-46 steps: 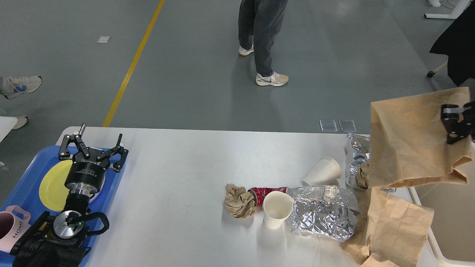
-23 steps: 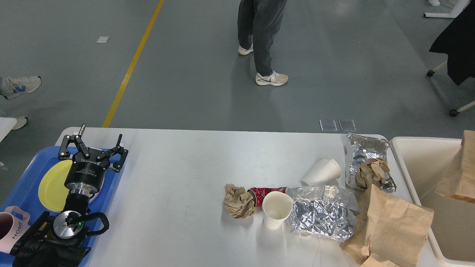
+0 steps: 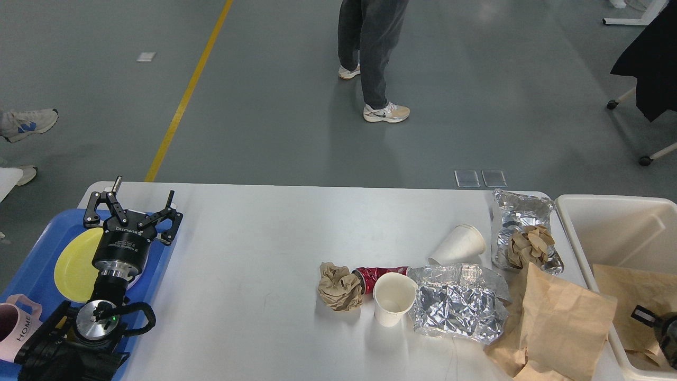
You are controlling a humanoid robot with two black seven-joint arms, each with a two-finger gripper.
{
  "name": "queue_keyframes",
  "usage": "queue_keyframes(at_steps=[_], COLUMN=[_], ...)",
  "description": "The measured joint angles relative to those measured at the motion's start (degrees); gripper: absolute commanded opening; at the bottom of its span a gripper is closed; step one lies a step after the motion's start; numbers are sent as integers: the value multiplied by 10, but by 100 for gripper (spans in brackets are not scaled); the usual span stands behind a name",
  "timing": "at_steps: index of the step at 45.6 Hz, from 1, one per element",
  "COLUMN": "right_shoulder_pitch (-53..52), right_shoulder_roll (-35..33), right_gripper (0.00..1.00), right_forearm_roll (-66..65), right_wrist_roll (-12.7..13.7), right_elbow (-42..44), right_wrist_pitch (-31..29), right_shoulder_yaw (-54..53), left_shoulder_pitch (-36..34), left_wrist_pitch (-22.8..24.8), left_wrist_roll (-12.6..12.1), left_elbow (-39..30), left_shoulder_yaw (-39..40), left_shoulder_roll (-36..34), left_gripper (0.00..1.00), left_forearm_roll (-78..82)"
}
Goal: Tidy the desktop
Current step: 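Drop the brown paper bag into the white bin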
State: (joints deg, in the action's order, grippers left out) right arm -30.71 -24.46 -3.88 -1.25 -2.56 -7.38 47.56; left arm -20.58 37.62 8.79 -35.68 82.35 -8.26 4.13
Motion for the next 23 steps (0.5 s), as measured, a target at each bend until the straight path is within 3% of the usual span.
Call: queue_keyframes(at_steps=[14,18,20,21,23], right_shoulder_pitch=[18,18,18,18,18], right_shoulder_roll=[21,20,18,17,15], right_gripper=[0,63,89,99,100], right_forearm_roll=[1,1,1,0,0], right_wrist_roll=[15,15,15,15,13], right_elbow=[8,8,8,8,8], right_wrist_pitch=[15,18,23,26,38], right_shoulder_yaw=[-21,-21,-21,-21,-21], left_shoulder_pitch=[0,0,0,0,0], left_wrist_pitch=[0,0,0,0,0], left_wrist_roll=[0,0,0,0,0], left_elbow=[0,0,0,0,0], left_shoulder_yaw=[0,0,0,0,0], left_shoulder_roll=[0,0,0,0,0], left_gripper=[96,96,96,96,96], left_forearm_roll=[0,0,0,0,0])
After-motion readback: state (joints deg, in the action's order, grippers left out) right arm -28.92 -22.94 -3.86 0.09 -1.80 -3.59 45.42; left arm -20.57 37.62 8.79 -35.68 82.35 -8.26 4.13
